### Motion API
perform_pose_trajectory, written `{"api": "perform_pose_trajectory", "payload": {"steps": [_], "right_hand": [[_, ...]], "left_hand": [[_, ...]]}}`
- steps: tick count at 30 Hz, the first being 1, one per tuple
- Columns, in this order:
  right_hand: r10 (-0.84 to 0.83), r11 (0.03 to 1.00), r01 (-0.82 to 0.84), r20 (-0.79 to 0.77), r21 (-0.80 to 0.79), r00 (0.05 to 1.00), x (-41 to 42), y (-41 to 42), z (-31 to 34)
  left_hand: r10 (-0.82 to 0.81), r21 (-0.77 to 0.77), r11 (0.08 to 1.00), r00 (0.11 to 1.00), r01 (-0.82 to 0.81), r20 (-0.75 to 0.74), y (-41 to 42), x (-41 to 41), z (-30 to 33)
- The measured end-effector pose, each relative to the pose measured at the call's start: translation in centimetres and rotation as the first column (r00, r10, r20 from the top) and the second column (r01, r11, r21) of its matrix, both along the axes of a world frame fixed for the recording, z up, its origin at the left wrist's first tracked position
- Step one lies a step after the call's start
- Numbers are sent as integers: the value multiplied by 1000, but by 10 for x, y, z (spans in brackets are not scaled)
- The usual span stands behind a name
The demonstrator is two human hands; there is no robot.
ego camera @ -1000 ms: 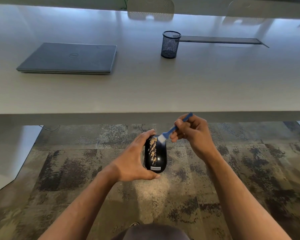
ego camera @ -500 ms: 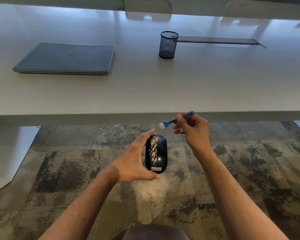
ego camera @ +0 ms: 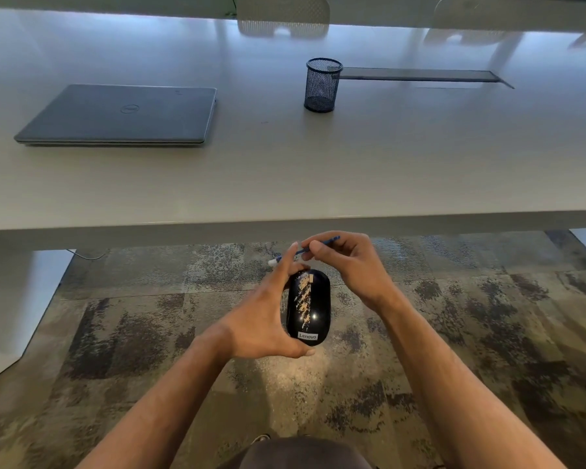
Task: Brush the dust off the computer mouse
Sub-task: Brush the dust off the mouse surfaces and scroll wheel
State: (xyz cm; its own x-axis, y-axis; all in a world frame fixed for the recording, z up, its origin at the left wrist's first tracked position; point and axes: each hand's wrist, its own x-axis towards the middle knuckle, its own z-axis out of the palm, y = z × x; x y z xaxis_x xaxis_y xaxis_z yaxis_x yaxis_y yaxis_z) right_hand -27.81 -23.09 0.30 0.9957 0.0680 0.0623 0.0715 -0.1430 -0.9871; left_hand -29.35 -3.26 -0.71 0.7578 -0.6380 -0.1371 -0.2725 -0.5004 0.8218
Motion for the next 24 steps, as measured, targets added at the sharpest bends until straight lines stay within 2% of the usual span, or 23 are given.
{"api": "perform_pose_trajectory", "payload": {"steps": [7,16,24], "right_hand": [[156,987,-157,-13,-25,988,1,-4,1],[122,981,-117,23,-156,992,-3,-4,-9],[199,956,-197,-16,-218,980,-8,-9,-7]], "left_hand": [[15,-57,998,1000,-16,-16,1,3,-4],[46,-84,995,997,-51,-61,4,2,-7],[91,-85,991,991,-100,-102,6,2,-9]]}}
